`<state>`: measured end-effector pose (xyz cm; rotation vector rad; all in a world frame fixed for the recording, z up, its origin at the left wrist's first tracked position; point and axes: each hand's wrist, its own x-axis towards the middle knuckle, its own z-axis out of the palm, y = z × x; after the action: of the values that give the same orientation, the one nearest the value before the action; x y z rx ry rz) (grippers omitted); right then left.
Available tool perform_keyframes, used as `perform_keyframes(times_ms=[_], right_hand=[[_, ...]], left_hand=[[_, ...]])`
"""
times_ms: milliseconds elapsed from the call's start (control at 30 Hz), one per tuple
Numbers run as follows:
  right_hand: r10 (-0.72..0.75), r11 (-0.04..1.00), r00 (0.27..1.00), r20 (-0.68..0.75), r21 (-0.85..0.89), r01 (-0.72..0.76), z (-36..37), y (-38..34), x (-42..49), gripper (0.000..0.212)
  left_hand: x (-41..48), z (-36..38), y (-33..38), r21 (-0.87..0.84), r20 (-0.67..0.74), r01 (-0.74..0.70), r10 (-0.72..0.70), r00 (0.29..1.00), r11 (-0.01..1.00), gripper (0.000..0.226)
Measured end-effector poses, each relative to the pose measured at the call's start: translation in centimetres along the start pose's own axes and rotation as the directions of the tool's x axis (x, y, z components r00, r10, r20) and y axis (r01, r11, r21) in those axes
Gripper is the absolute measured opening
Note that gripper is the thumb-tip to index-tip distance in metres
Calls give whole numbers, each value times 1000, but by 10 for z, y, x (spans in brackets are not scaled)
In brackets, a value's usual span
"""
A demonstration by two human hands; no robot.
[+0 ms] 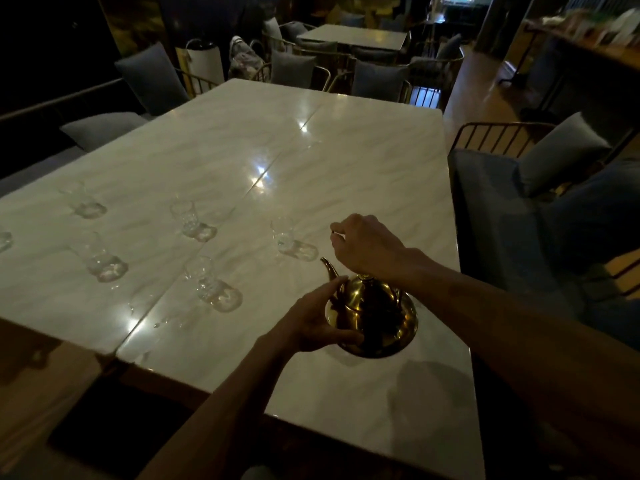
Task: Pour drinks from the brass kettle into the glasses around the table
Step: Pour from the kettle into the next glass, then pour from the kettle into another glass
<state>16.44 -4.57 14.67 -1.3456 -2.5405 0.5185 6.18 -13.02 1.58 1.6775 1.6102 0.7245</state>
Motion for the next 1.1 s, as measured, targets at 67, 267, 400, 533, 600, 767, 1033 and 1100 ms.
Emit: perform_keyframes(times_ms=[67, 267, 400, 533, 600, 767, 1033, 1100], right_hand=[[-21, 1000, 1000, -16, -10, 21, -7, -9, 13, 30], [-45, 998, 998, -53, -45, 43, -19, -33, 60, 31], [-34, 999, 998, -47, -41, 32, -18, -50, 97, 31], [-17, 997, 1000, -25, -69, 16, -8, -62, 134, 29], [8, 999, 999, -50, -38, -10, 1, -63, 152, 30], [57, 998, 998, -37, -19, -58, 23, -61, 196, 32], [119, 988, 986, 120, -109, -106, 60, -57, 252, 27], [146, 985, 981, 129, -111, -131, 67, -54, 263, 30]], left_hand=[[8, -15, -2, -5, -21, -16, 16, 1000, 1000, 108], [45, -66, -21, -11, -39, -36, 36, 999, 999, 109], [72, -98, -37, -38, -13, -58, 58, 998, 998, 110], [95, -125, -63, -54, 31, -65, 67, 997, 996, 108], [105, -136, -77, -54, 49, -68, 71, 996, 996, 107], [132, -155, -105, -90, 106, -52, 61, 992, 995, 107], [158, -158, -142, -126, 211, 27, 0, 978, 992, 115], [163, -158, -148, -158, 226, 38, -2, 974, 987, 113]])
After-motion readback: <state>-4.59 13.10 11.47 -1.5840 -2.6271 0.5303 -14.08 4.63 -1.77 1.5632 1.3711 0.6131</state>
